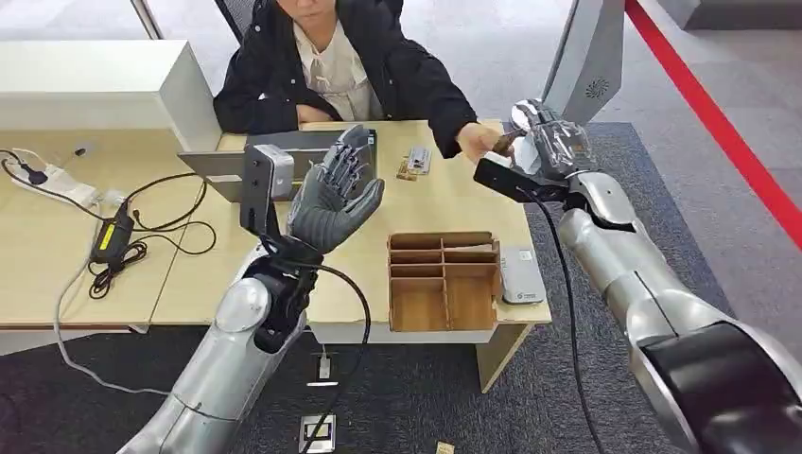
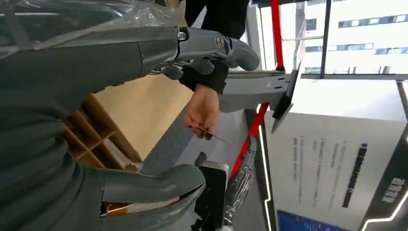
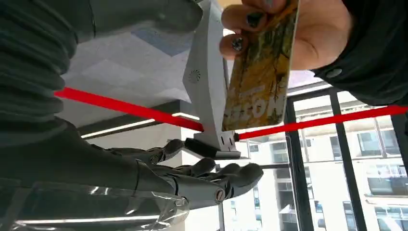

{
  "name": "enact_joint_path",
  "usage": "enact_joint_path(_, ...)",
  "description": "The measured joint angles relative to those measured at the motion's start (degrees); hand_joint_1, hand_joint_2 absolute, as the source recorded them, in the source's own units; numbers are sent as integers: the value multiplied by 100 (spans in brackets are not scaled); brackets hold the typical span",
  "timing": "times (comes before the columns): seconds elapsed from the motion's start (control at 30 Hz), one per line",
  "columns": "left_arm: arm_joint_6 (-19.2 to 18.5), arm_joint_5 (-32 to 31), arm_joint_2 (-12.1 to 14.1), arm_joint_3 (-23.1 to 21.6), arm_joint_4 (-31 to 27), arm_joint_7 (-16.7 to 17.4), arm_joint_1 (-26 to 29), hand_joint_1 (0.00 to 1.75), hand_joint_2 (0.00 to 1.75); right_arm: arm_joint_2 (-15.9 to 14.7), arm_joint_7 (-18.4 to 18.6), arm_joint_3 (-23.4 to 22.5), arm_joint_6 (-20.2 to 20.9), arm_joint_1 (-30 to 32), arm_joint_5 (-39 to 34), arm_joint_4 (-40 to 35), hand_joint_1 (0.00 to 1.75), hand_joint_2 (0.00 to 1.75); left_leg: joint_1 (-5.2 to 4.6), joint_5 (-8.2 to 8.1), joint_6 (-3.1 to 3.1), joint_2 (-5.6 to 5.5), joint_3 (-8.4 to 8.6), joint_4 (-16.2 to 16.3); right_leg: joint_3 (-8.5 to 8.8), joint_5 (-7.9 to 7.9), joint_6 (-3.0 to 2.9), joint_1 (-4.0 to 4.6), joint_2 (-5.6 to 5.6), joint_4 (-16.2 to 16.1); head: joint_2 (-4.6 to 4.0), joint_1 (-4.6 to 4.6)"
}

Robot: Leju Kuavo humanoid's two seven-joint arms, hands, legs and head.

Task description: Pass the card to the sensor for recognition and then transmit it.

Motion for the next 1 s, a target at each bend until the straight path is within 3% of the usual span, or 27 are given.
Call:
enact_joint_path(0.4, 55, 44, -7, -24, 101, -33, -32, 0, 175, 22, -81, 4, -11, 1, -72, 110, 0, 175, 0, 0, 0, 0, 0, 0, 0, 0, 0, 0, 0, 0, 0, 0)
enact_joint_path(0.47, 358, 98, 13, -33, 125, -70, -33, 0, 175, 52, -640, -94, -225, -12, -843, 90, 0, 175, 0, 0, 0, 0, -1, 0, 1, 0, 0, 0, 0, 1, 0, 0)
enact_joint_path(0.6, 518, 90, 92, -22, 90, -13, 8, 0, 175, 96, -1137, -359, -284, -6, -2150, -245, 0, 175, 0, 0, 0, 0, 0, -1, 2, 0, 0, 0, 0, 3, 0, -2)
enact_joint_path(0.67, 525, 53, 138, -18, 35, 37, 65, 0, 175, 109, -981, -540, -199, 116, -3222, -753, 0, 175, 2, 0, 0, -1, 0, -1, 4, 0, 0, 2, -1, 3, 0, 0)
enact_joint_path(0.8, 551, 18, 230, -11, -41, 55, 170, 0, 175, 105, -51, -918, -44, 592, -4910, -2231, 0, 175, 3, 0, 0, -5, 2, -1, 4, -1, 0, 2, -3, 3, 0, 2)
enact_joint_path(0.87, 579, 0, 282, -9, -94, 55, 219, 0, 175, 85, 331, -1093, -39, 901, -5345, -2963, 0, 175, 2, 0, 0, -4, 0, -2, 2, -1, 0, 1, -3, 2, 0, -2)
enact_joint_path(1.0, 595, -13, 374, -7, -174, 65, 274, 0, 175, 20, 619, -1463, -24, 1391, -5703, -4215, 0, 175, 2, 0, 0, -3, 2, -1, 2, -2, 1, 1, -3, -1, 0, 0)
